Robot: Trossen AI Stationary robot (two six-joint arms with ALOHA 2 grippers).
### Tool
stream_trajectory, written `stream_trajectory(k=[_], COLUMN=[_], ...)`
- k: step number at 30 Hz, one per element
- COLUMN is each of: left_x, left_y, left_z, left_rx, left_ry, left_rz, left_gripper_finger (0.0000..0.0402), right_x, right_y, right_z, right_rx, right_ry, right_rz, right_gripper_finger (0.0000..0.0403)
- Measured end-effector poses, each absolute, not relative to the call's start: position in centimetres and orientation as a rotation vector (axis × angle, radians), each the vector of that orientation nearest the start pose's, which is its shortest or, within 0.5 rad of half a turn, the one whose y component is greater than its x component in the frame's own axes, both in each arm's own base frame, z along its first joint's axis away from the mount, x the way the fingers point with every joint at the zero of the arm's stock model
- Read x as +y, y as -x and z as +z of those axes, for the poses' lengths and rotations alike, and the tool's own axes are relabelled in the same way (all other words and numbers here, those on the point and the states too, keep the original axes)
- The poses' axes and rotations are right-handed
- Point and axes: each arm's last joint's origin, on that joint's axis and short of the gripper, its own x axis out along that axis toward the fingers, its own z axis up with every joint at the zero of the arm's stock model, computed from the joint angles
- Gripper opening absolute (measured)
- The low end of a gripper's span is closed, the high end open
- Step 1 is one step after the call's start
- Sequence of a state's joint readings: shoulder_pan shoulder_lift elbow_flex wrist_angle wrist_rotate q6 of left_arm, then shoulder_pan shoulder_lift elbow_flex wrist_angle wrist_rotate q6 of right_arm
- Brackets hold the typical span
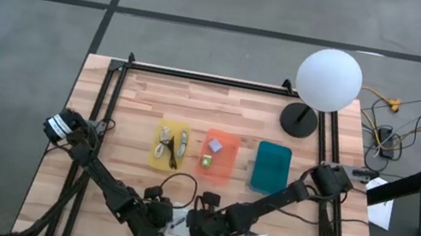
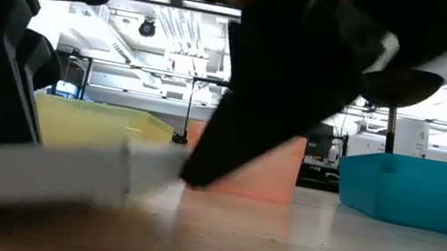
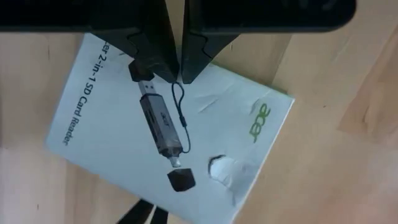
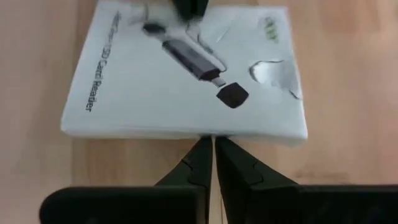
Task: Pick and place items into bin
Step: Put the top white card reader box into the blue bin
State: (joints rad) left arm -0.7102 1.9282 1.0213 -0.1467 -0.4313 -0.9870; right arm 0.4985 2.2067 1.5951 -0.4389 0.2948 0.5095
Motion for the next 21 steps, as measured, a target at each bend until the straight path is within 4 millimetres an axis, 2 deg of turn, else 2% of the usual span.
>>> stream_trajectory(k=[9,13,19,21], left_x=[-22.4,-22.5,-22.6,-22.6], left_y=[-27.8,-28.3,-28.6,-28.5], left_z=[11.3,11.6,11.9,11.8], left_rx=[0.892,0.847,0.815,0.815], left_ry=[0.341,0.365,0.349,0.348], left_rz=[0.196,0.198,0.19,0.191], left_gripper_finger=[0.0011,0.0011,0.0011,0.0011], right_x=[21.5,21.8,21.5,21.4], right_y=[-41.5,-42.5,-42.6,-42.3], right_z=[16.7,18.4,18.8,18.3], right_rx=[0.898,0.811,0.817,0.847], right_ry=[-0.049,-0.073,-0.05,-0.047], right_rz=[-0.039,-0.034,-0.046,-0.059], right_gripper_finger=[0.0013,0.0013,0.0013,0.0013])
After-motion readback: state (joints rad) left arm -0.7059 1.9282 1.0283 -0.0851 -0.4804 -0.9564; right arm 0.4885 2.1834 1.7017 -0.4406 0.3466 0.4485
